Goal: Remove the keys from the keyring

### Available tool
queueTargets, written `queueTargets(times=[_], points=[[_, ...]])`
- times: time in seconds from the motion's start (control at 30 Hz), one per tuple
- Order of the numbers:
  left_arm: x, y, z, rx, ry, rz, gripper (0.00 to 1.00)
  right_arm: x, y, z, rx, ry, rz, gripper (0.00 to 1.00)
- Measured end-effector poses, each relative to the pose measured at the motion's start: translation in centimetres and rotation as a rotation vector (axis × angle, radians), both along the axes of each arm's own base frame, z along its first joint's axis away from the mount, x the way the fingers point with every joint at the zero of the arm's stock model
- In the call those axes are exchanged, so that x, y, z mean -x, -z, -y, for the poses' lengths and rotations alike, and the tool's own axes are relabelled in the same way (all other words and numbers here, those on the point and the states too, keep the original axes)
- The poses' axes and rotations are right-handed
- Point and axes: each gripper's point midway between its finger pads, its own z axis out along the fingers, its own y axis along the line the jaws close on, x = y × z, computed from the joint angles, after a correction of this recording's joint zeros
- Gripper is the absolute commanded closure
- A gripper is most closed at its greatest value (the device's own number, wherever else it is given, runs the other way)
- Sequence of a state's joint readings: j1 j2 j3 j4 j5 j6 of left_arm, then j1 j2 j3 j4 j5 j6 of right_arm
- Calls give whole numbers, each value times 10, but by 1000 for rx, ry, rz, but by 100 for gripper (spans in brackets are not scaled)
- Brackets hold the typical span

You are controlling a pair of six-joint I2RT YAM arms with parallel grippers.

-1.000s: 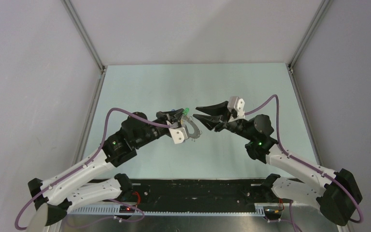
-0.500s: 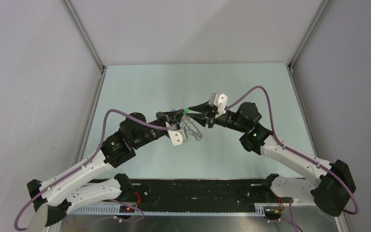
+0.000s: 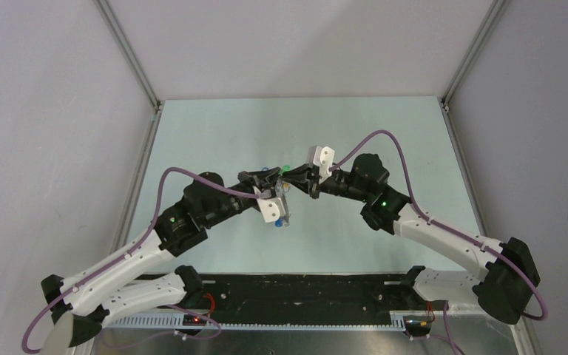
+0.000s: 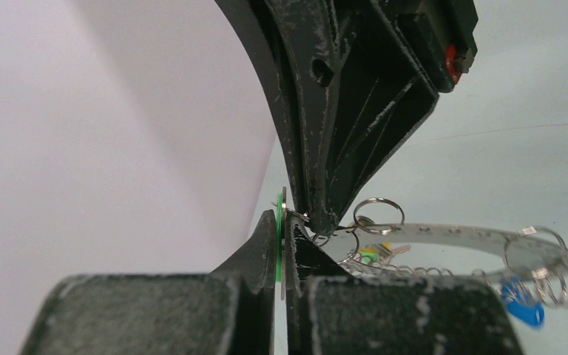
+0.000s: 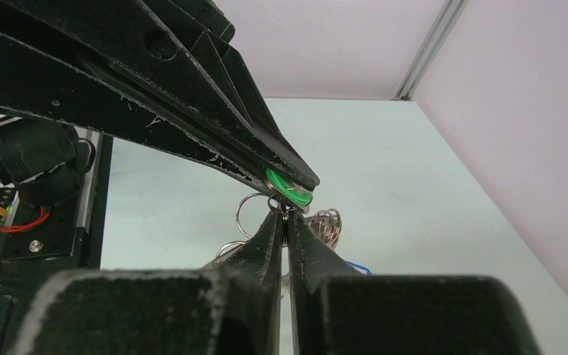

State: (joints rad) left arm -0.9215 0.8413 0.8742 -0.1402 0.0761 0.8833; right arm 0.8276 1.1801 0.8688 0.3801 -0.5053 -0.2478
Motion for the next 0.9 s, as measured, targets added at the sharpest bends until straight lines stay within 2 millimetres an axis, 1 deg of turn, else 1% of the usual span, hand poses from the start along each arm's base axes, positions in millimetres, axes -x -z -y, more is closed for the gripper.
queueTargets(times=[0.17,0.33,0.6,0.77,0.9], points=[[-2,1,-2,-5,-16,-2,100,0,2,2,14,7,-16,100],[-3,1,-3,-4,-24,-1,100,2,-1,11,18,19,-40,100],[-7,-1,-2,5,-29,7,100,12,-18,26,-27,10,-85,100],[-8,1,1,2,-25,4,100,17,-29,30,-54,5,-91,100],[-9,2,4,-5,-17,6,100,19,-31,31,-64,2,-101,100]])
